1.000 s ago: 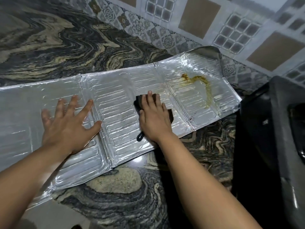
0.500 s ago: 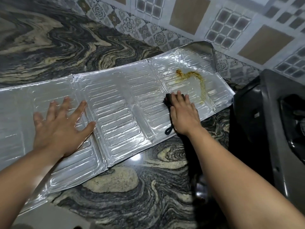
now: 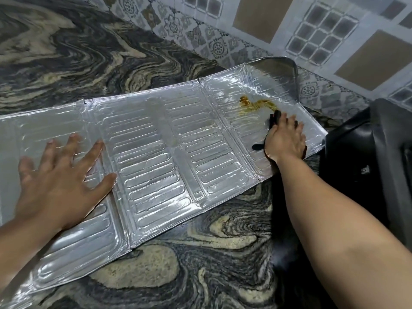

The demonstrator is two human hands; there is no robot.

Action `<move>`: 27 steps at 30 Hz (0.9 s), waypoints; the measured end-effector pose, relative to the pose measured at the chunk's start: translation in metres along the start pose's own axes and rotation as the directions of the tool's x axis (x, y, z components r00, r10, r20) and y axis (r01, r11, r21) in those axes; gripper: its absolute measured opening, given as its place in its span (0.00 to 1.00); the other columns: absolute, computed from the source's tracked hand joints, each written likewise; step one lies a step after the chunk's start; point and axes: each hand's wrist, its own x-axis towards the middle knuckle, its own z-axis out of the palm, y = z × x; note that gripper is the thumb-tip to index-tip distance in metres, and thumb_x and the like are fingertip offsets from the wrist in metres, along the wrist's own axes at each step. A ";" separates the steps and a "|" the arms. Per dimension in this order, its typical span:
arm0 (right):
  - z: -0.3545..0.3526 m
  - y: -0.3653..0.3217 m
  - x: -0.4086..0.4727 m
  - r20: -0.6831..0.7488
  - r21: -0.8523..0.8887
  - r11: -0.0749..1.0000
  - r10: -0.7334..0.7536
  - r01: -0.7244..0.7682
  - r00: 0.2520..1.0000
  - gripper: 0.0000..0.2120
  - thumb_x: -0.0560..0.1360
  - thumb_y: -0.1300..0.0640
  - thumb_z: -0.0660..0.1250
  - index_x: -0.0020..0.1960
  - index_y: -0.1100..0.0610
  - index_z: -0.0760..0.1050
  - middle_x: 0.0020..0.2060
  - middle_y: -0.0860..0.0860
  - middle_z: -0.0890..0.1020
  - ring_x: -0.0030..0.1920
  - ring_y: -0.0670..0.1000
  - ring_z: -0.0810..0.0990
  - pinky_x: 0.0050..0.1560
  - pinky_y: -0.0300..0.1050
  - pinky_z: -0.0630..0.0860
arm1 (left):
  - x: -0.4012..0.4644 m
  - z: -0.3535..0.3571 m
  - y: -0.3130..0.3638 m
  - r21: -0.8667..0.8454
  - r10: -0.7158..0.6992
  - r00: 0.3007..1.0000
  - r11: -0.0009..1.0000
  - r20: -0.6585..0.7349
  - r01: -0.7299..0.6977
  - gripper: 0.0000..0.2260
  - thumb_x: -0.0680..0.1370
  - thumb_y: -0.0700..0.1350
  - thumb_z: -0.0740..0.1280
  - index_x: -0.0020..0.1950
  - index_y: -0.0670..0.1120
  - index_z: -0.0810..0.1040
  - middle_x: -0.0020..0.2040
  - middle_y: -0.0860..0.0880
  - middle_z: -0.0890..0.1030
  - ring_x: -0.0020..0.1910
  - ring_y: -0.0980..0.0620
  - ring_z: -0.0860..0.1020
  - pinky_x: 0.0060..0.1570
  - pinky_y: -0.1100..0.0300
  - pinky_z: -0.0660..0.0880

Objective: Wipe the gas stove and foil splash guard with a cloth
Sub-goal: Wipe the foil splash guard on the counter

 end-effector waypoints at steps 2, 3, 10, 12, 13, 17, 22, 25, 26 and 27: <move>0.002 -0.002 0.005 -0.011 0.006 1.000 0.018 -0.018 1.000 0.28 0.82 0.50 0.45 0.80 0.53 0.46 0.80 0.54 0.47 0.79 0.59 0.44 0.77 0.59 0.47 | -0.001 -0.003 0.003 -0.026 -0.004 1.000 1.000 -0.002 0.004 0.32 0.73 0.77 0.46 0.76 0.72 0.44 0.80 0.46 0.58 0.78 0.39 0.54 0.71 0.29 0.57; 0.003 -0.002 0.006 -0.019 0.002 1.000 0.016 -0.016 1.000 0.28 0.82 0.50 0.45 0.80 0.53 0.46 0.80 0.53 0.47 0.79 0.59 0.44 0.77 0.59 0.47 | -0.003 -0.006 0.006 -0.020 0.004 1.000 1.000 -0.005 -0.004 0.33 0.73 0.76 0.46 0.77 0.71 0.46 0.80 0.46 0.58 0.78 0.40 0.53 0.70 0.28 0.56; 0.011 0.003 0.003 -0.044 -0.002 1.000 0.009 -0.009 0.999 0.28 0.82 0.50 0.46 0.80 0.53 0.46 0.80 0.53 0.49 0.79 0.59 0.45 0.76 0.59 0.48 | -0.014 -0.045 0.042 0.230 0.068 0.997 0.971 0.028 -0.072 0.34 0.76 0.69 0.45 0.76 0.55 0.68 0.78 0.46 0.64 0.78 0.39 0.55 0.71 0.39 0.28; 0.012 0.002 0.003 -0.055 0.004 1.000 0.009 -0.009 0.998 0.28 0.82 0.50 0.46 0.80 0.53 0.47 0.80 0.53 0.50 0.79 0.59 0.46 0.76 0.59 0.48 | -0.007 -0.055 0.065 0.186 0.049 0.997 0.981 0.054 -0.059 0.34 0.75 0.68 0.45 0.76 0.54 0.66 0.80 0.46 0.60 0.79 0.40 0.52 0.73 0.35 0.36; 0.013 0.002 0.003 -0.065 0.006 1.000 0.005 -0.005 0.998 0.28 0.82 0.50 0.47 0.80 0.53 0.47 0.80 0.53 0.50 0.79 0.59 0.46 0.76 0.59 0.49 | -0.001 -0.057 0.079 0.146 0.050 0.997 0.988 0.060 -0.058 0.34 0.76 0.67 0.46 0.77 0.53 0.65 0.81 0.47 0.58 0.79 0.40 0.51 0.73 0.34 0.38; 0.013 0.000 0.002 -0.086 0.014 1.000 -0.001 0.002 0.996 0.27 0.82 0.51 0.47 0.80 0.53 0.48 0.80 0.53 0.52 0.79 0.59 0.48 0.76 0.58 0.50 | 0.024 -0.050 0.139 -0.012 0.168 0.985 0.986 0.049 -0.168 0.31 0.79 0.65 0.52 0.80 0.55 0.57 0.82 0.47 0.51 0.81 0.41 0.46 0.76 0.36 0.40; 0.014 0.001 0.003 -0.095 0.021 1.000 0.010 -0.008 0.995 0.27 0.82 0.50 0.47 0.80 0.53 0.49 0.80 0.53 0.52 0.79 0.58 0.48 0.76 0.58 0.49 | 0.049 -0.033 0.189 -0.066 0.349 0.935 0.936 0.058 -0.346 0.32 0.78 0.67 0.49 0.81 0.59 0.48 0.83 0.48 0.44 0.81 0.43 0.40 0.76 0.36 0.38; 0.015 0.002 0.003 -0.097 0.021 1.000 0.010 -0.008 0.995 0.27 0.82 0.50 0.47 0.80 0.53 0.49 0.80 0.52 0.51 0.79 0.58 0.48 0.76 0.57 0.49 | 0.050 -0.020 0.192 -0.068 0.375 0.923 0.927 0.088 -0.370 0.32 0.78 0.68 0.46 0.81 0.62 0.45 0.83 0.50 0.43 0.81 0.45 0.39 0.76 0.38 0.37; 0.015 0.002 0.003 -0.093 0.023 1.000 0.009 -0.007 0.996 0.27 0.82 0.50 0.47 0.80 0.53 0.49 0.80 0.53 0.51 0.79 0.58 0.48 0.76 0.57 0.49 | 0.049 -0.017 0.191 -0.072 0.370 0.925 0.928 0.087 -0.364 0.31 0.78 0.68 0.45 0.80 0.62 0.44 0.83 0.51 0.42 0.81 0.45 0.39 0.76 0.38 0.38; 0.016 0.002 0.004 -0.085 0.025 1.000 0.009 -0.007 0.996 0.27 0.82 0.50 0.47 0.80 0.53 0.48 0.80 0.53 0.50 0.79 0.58 0.48 0.76 0.57 0.49 | 0.049 -0.016 0.191 -0.074 0.365 0.927 0.930 0.085 -0.359 0.31 0.78 0.68 0.44 0.80 0.63 0.43 0.82 0.51 0.42 0.81 0.46 0.39 0.76 0.38 0.38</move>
